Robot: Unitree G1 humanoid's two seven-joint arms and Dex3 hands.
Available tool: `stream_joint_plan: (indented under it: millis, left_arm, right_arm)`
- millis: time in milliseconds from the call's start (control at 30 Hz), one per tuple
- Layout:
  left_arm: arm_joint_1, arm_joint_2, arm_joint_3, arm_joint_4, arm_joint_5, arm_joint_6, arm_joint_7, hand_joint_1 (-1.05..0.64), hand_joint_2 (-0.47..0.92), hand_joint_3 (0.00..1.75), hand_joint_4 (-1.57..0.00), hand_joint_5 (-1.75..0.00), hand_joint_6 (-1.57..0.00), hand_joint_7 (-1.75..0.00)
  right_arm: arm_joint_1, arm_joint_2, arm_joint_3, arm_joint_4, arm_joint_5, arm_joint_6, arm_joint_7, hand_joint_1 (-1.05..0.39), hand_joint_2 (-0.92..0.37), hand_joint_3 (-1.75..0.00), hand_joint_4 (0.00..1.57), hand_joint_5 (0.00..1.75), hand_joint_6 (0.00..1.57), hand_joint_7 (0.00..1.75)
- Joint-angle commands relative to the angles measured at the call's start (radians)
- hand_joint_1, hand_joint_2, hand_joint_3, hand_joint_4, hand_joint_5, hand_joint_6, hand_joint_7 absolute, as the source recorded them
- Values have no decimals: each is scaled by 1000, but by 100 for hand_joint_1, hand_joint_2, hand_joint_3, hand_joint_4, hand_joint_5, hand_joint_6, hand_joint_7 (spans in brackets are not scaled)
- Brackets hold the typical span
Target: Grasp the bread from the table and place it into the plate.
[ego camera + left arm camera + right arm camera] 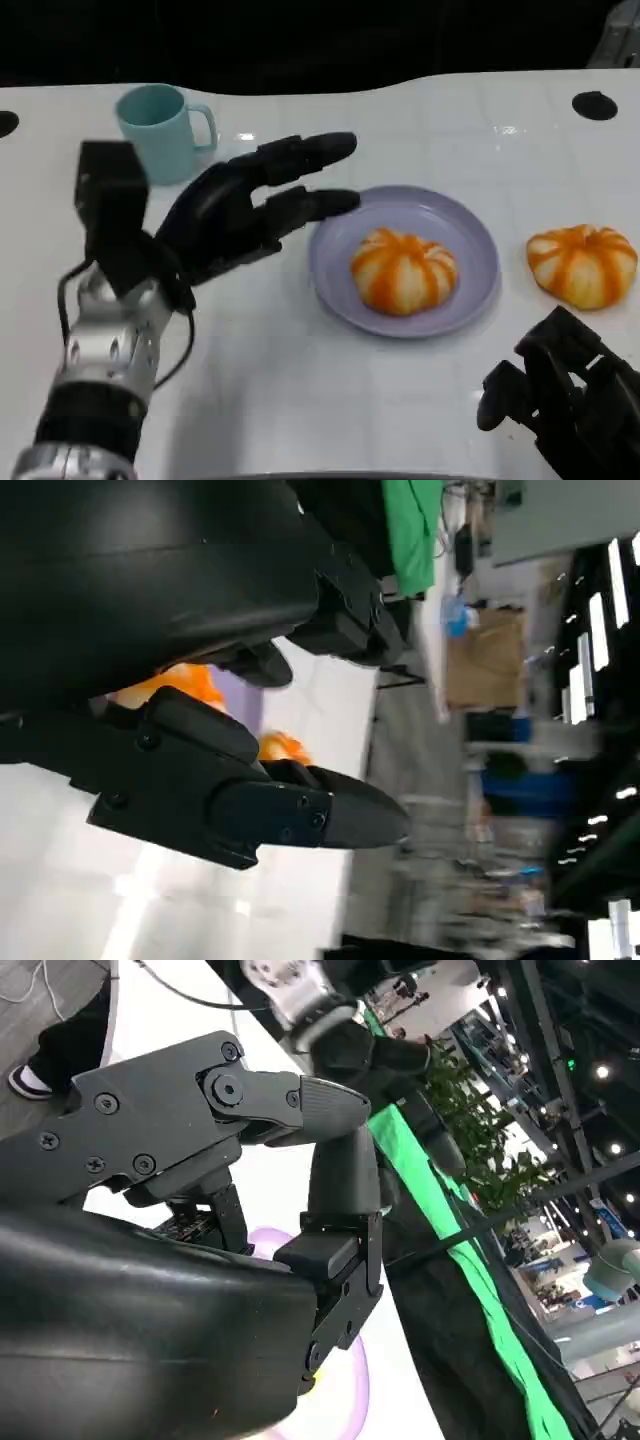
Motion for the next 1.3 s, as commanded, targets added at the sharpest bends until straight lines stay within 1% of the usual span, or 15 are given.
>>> stream_joint_plan:
  millis: [33, 67, 100, 167, 267, 367, 400, 433, 467, 500, 533, 600, 700, 867, 1300]
  left_arm:
    - [108, -17, 53, -171, -91, 140, 68, -64, 92, 30, -46, -145, -56, -87]
    - [133, -23, 61, -207, -109, 170, 83, -64, 92, 32, -45, -156, -49, -110]
    - [148, -26, 64, -232, -120, 191, 94, -64, 92, 33, -45, -163, -45, -124]
    - [158, -26, 63, -259, -124, 214, 105, -64, 92, 34, -45, -167, -43, -131]
    - [267, -74, 107, -418, -239, 368, 202, -65, 92, 32, -57, -173, -53, -143]
    - [291, -78, 111, -471, -266, 418, 238, -66, 92, 32, -61, -174, -55, -145]
    - [343, -88, 115, -525, -288, 446, 260, -66, 92, 32, -61, -175, -55, -145]
    - [383, -96, 117, -566, -305, 467, 278, -63, 92, 35, -70, -175, -56, -155]
    - [426, -103, 115, -609, -310, 475, 294, -63, 92, 36, -73, -175, -56, -158]
    - [454, -107, 111, -638, -314, 479, 306, -62, 92, 37, -77, -175, -54, -168]
    - [466, -108, 107, -653, -314, 481, 313, -61, 92, 38, -78, -175, -53, -171]
    - [476, -108, 103, -669, -317, 486, 322, -61, 92, 38, -79, -175, -53, -174]
    - [552, -115, 95, -714, -333, 495, 319, -61, 92, 38, -82, -175, -59, -175]
    - [620, -124, 89, -758, -343, 510, 355, -59, 92, 37, -83, -175, -61, -175]
    - [669, -112, 95, -777, -377, 544, 378, -59, 92, 39, -81, -175, -61, -175]
  right_arm:
    - [1, -12, -7, 0, 4, -3, 2, -53, -78, -52, 67, 175, 51, 160]
    - [1, -12, -7, -1, 5, -2, 1, -53, -78, -52, 67, 175, 51, 160]
    - [1, -12, -7, -1, 5, -1, 1, -53, -78, -52, 67, 175, 51, 160]
    - [1, -12, -7, -1, 5, -1, 1, -53, -78, -52, 67, 175, 51, 160]
    - [3, -11, -8, -4, 11, 2, 2, -53, -78, -52, 66, 175, 50, 159]
    - [4, -11, -8, -5, 12, 2, 2, -53, -78, -52, 66, 175, 50, 159]
    - [5, -12, -6, -9, 7, 4, -5, -53, -78, -52, 66, 175, 50, 159]
    - [6, -13, -4, -12, 2, 6, -9, -53, -78, -52, 66, 175, 50, 159]
    - [6, -13, -4, -14, 3, 7, -11, -53, -78, -52, 66, 175, 50, 159]
    - [6, -12, -4, -15, 4, 8, -11, -53, -78, -52, 66, 175, 50, 159]
    - [6, -12, -5, -15, 6, 8, -10, -53, -78, -52, 66, 175, 49, 160]
    - [6, -12, -5, -15, 7, 9, -10, -53, -78, -52, 66, 175, 49, 160]
    - [5, -10, -9, -18, 15, 16, -17, -52, -78, -52, 64, 175, 48, 159]
    - [6, -13, -8, -21, 4, 12, -17, -53, -79, -52, 64, 175, 47, 159]
    - [7, -12, -12, -23, 10, 16, -21, -52, -80, -52, 63, 175, 47, 158]
